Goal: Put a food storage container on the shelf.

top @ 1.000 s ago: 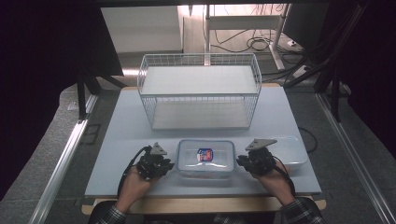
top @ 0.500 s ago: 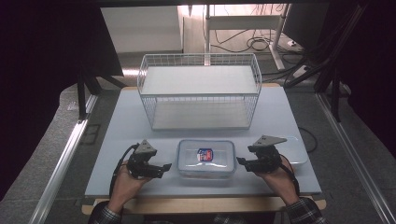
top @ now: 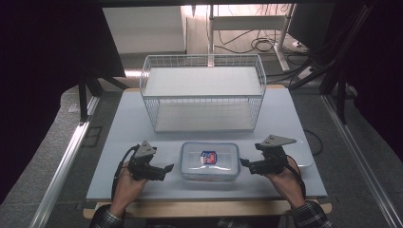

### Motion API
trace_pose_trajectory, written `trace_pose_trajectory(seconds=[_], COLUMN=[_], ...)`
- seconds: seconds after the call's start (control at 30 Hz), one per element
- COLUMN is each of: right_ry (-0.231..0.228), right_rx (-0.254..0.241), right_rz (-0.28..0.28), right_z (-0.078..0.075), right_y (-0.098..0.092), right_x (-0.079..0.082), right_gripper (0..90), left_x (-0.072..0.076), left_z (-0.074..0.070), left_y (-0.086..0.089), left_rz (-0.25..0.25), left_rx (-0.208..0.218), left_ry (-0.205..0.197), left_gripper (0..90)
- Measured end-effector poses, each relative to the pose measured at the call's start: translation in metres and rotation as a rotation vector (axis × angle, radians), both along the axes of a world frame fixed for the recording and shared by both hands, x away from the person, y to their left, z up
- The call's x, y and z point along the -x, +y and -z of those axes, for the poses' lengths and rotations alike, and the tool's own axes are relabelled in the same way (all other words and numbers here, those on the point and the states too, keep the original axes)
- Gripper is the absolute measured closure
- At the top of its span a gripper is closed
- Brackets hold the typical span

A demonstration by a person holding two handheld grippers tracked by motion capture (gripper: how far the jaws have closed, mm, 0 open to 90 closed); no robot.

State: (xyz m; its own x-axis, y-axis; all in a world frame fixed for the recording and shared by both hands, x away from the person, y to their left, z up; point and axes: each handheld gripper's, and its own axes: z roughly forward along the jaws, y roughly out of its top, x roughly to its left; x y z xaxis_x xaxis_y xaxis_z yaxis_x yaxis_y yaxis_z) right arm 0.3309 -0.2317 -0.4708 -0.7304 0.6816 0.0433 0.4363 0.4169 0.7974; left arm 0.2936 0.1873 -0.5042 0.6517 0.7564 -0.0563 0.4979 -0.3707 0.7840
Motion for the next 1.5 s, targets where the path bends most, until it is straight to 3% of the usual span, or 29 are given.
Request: trace_pose_trajectory(seconds=[0.2,0.37,0.47,0.67,0.8,0.93,1.1,1.13,1.17,1.2,1.23,1.33,1.43,1.47,1.5], right_ry=[-0.001,0.011,0.038,0.072,0.089,0.135,0.208,0.24,0.304,0.304,0.351,0.398,0.429,0.44,0.479], right_rx=[-0.014,0.007,0.01,-0.002,-0.013,-0.024,-0.031,-0.052,-0.081,-0.081,-0.103,-0.13,-0.145,-0.147,-0.168], right_rz=[-0.031,-0.037,-0.04,-0.049,-0.054,-0.07,-0.079,-0.081,-0.086,-0.086,-0.1,-0.098,-0.091,-0.092,-0.082], right_z=[-0.001,-0.002,-0.001,-0.003,-0.004,0.002,0.014,0.016,0.02,0.02,0.023,0.026,0.024,0.024,0.025], right_y=[0.007,0.016,0.02,0.024,0.027,0.03,0.036,0.036,0.037,0.037,0.037,0.037,0.032,0.03,0.027], right_x=[0.002,0.005,0.005,0.003,0.0,-0.005,-0.012,-0.014,-0.017,-0.017,-0.019,-0.021,-0.022,-0.022,-0.022], right_gripper=[6.9,1.8,1.2,4.7,7.3,7.1,4.1,3.9,3.3,3.3,4.2,4.9,12.1,14.1,17.6], left_x=[0.0,-0.003,-0.006,-0.011,-0.017,-0.027,-0.037,-0.038,-0.04,-0.042,-0.044,-0.045,-0.042,-0.042,-0.042], left_z=[-0.005,-0.01,-0.011,-0.011,-0.01,-0.003,0.006,0.008,0.01,0.012,0.017,0.02,0.017,0.016,0.018], left_y=[-0.007,-0.012,-0.013,-0.02,-0.025,-0.03,-0.032,-0.032,-0.032,-0.032,-0.035,-0.04,-0.04,-0.038,-0.032], left_rz=[0.015,0.042,0.064,0.083,0.098,0.104,0.132,0.143,0.158,0.178,0.213,0.24,0.221,0.213,0.192], left_rx=[0.015,0.048,0.084,0.08,0.11,0.124,0.206,0.224,0.234,0.247,0.287,0.314,0.306,0.317,0.36], left_ry=[0.041,0.066,0.09,0.107,0.128,0.18,0.252,0.269,0.29,0.313,0.369,0.404,0.409,0.413,0.454], left_gripper=[4.9,3.1,3.1,4.9,5.1,4.0,1.7,1.7,1.7,1.7,2.1,5.3,5.3,8.0,14.3])
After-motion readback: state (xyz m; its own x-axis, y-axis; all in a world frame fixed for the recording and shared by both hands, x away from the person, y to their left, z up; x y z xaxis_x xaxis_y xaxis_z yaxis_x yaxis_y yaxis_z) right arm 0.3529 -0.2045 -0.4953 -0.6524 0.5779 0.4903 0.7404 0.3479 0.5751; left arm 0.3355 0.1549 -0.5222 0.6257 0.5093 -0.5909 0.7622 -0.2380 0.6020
